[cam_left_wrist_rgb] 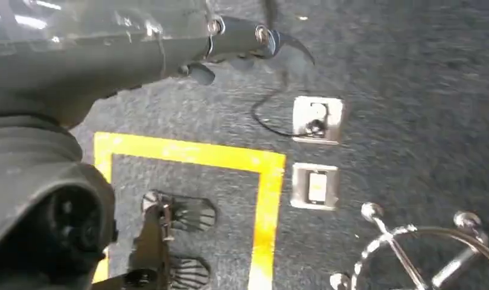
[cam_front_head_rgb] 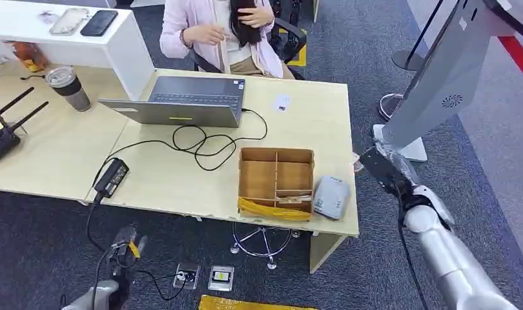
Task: Pass the card to the sensor for recognition and then transmit it.
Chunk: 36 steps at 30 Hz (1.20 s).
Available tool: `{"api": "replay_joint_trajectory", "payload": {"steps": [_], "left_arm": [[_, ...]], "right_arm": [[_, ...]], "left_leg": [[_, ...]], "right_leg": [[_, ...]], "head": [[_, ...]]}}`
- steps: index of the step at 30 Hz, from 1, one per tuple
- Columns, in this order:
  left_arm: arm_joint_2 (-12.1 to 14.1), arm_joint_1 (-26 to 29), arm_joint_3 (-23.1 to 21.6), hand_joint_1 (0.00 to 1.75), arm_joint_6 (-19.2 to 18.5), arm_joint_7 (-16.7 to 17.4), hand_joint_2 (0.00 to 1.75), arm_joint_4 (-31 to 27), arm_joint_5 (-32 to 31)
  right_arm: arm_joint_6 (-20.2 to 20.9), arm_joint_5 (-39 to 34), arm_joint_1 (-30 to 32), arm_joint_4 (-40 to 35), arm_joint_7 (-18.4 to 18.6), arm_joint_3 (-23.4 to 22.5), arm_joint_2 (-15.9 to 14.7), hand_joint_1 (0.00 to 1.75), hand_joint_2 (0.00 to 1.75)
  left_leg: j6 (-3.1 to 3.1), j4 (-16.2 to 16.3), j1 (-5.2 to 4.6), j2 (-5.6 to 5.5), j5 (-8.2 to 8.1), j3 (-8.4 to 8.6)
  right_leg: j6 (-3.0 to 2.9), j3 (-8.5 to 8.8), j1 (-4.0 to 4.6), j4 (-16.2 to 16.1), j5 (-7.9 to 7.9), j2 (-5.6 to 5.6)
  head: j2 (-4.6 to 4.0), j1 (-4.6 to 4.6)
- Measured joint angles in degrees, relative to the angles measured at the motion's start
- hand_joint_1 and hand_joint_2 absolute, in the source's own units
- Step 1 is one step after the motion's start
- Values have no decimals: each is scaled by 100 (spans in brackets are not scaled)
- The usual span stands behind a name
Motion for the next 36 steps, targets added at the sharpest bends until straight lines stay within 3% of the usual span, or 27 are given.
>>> {"api": "replay_joint_trajectory", "payload": {"steps": [6, 15, 24, 36], "left_arm": [[46, 203, 249, 0, 105, -72, 0, 2, 74], [44, 276, 496, 0, 249, -120, 0, 2, 46], [22, 276, 570, 0, 376, -120, 0, 2, -33], [2, 275, 575, 0, 413, -157, 0, 0, -131]], "right_arm": [[-5, -171, 476, -1246, 258, -293, -581, 0, 175], [-865, -354, 1323, -2864, 633, -223, -1009, 0, 175], [-1716, 252, 2053, -3566, 769, 552, -959, 0, 175], [-1810, 1274, 2231, -3695, 955, 1329, -478, 0, 175]], "left_leg": [[-1, 0, 4, 2, -1, 5], [-2, -3, 7, 2, 1, 2], [-2, -5, 7, 1, 1, -2], [-2, -5, 7, 1, 1, -2]], "right_leg": [[0, -1, 4, 0, 0, 2], [0, 1, 8, 3, 0, 1], [-1, 1, 8, 3, -1, 0], [-1, 0, 8, 3, -1, 1]], "head": [[0, -2], [0, 0], [0, 0], [0, 0]]}}
